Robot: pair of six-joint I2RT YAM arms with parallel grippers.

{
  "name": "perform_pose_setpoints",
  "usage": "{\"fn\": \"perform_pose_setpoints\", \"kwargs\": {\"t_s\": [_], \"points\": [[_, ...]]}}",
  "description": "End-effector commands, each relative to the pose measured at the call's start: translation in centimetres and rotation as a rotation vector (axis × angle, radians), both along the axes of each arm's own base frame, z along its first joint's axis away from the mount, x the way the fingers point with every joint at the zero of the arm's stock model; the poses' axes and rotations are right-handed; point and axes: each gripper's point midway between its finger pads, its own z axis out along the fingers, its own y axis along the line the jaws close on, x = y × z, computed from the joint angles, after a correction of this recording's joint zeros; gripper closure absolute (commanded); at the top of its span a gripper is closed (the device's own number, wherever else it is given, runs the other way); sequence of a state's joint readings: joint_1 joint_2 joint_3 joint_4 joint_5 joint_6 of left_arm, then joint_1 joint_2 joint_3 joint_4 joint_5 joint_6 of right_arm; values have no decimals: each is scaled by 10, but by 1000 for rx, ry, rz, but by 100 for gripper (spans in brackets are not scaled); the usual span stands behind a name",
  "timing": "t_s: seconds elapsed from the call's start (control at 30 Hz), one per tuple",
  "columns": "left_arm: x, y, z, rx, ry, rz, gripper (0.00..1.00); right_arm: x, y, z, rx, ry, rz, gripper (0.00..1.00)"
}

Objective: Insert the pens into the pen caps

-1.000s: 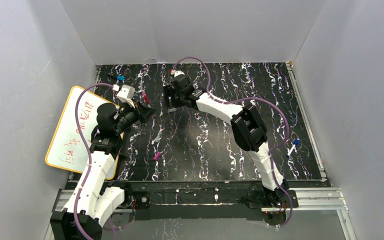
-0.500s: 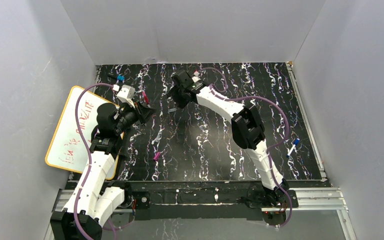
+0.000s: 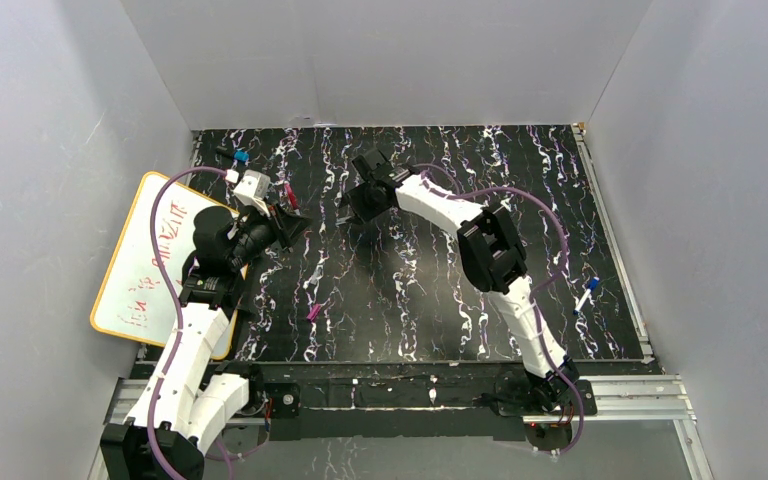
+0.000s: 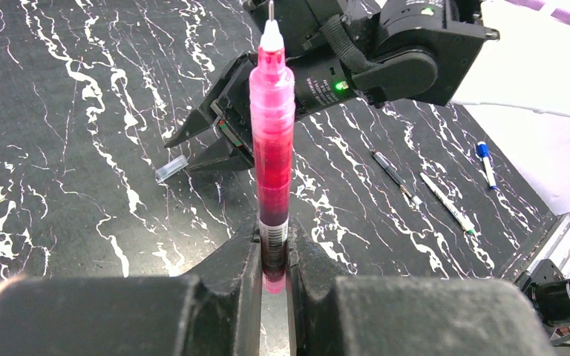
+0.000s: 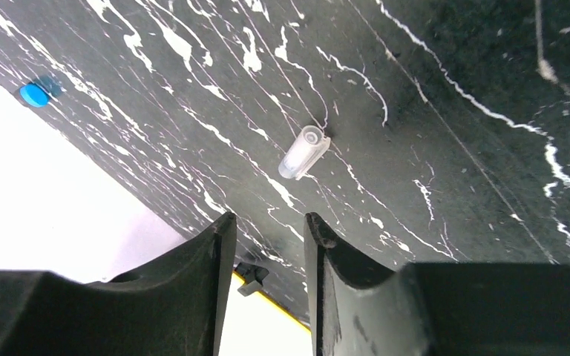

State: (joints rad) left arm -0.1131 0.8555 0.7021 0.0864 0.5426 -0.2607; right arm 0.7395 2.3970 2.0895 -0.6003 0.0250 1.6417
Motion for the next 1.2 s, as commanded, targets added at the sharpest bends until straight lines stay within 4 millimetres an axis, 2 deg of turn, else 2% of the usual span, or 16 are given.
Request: {"fn": "perform_pose_setpoints", "kwargs": {"t_s": [0.0, 0.1, 0.43, 0.67, 0.93, 1.1, 1.17], "points": [[-2, 2, 19, 8, -53, -1, 100, -3, 15, -13, 93, 102, -20, 55], [-2, 2, 19, 10, -53, -1, 100, 0, 13, -21, 77, 113, -37, 55], [-2, 2, 18, 16, -53, -2, 100, 13, 1, -28, 98, 125, -95, 55], [-2, 2, 18, 18, -54, -1, 100, 8, -7, -38, 81, 206, -124, 55], [-2, 3, 18, 26, -54, 2, 100, 2, 9, -54, 152, 307, -91, 67], [-2, 4, 18, 30, -54, 4, 100, -4, 14, -60, 180, 362, -78, 85], [-2, 4, 18, 31, -56, 5, 100, -8, 13, -66, 187, 385, -75, 89]]}}
